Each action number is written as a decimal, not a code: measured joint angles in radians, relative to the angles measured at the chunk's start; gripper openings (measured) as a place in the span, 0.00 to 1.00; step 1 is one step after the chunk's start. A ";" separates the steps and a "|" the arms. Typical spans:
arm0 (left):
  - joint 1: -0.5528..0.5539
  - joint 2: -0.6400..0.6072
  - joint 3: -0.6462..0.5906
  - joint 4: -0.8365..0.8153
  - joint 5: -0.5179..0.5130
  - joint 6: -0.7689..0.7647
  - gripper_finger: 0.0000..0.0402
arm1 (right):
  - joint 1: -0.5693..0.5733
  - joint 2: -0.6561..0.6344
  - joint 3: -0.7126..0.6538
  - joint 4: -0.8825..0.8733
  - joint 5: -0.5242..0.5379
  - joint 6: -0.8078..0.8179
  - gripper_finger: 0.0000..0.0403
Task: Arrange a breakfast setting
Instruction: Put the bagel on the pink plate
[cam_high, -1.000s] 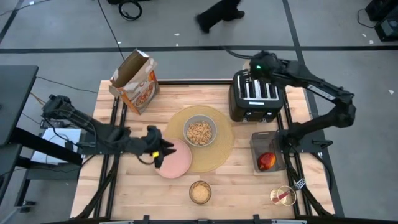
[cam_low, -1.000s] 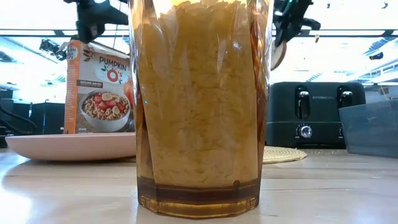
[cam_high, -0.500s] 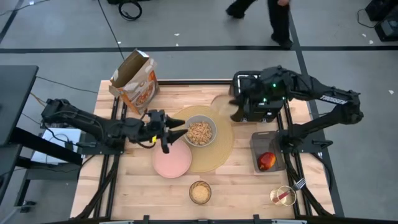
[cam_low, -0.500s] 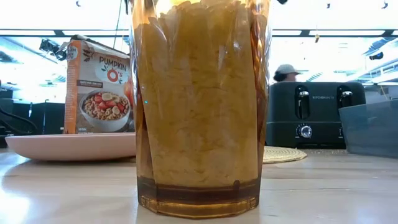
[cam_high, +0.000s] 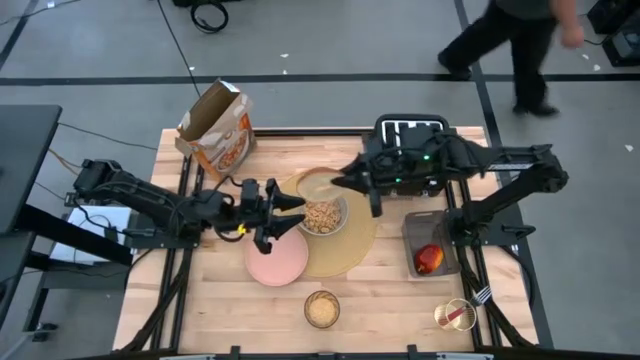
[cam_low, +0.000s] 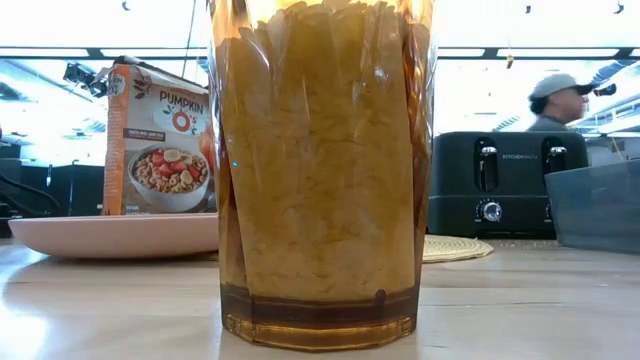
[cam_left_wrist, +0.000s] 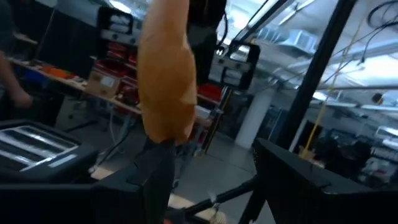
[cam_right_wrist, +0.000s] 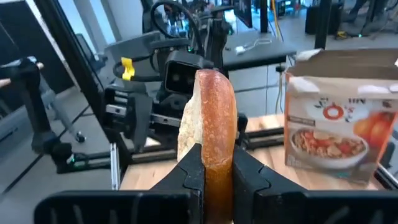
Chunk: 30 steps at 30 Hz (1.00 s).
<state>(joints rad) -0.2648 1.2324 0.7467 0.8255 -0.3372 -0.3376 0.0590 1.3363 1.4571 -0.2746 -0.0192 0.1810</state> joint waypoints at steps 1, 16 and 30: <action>0.002 -0.001 0.000 0.001 -0.008 -0.006 0.55 | 0.000 0.012 0.000 0.027 0.001 -0.001 0.11; 0.051 -0.001 0.001 0.032 -0.084 -0.009 0.42 | 0.025 0.102 0.000 0.143 0.052 0.037 0.11; 0.066 -0.079 0.001 -0.174 0.018 -0.067 0.16 | 0.027 0.092 -0.001 0.145 0.028 0.071 0.32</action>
<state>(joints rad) -0.1986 1.1537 0.7475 0.6513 -0.3191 -0.4043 0.0860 1.4286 1.4563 -0.1299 0.0089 0.2522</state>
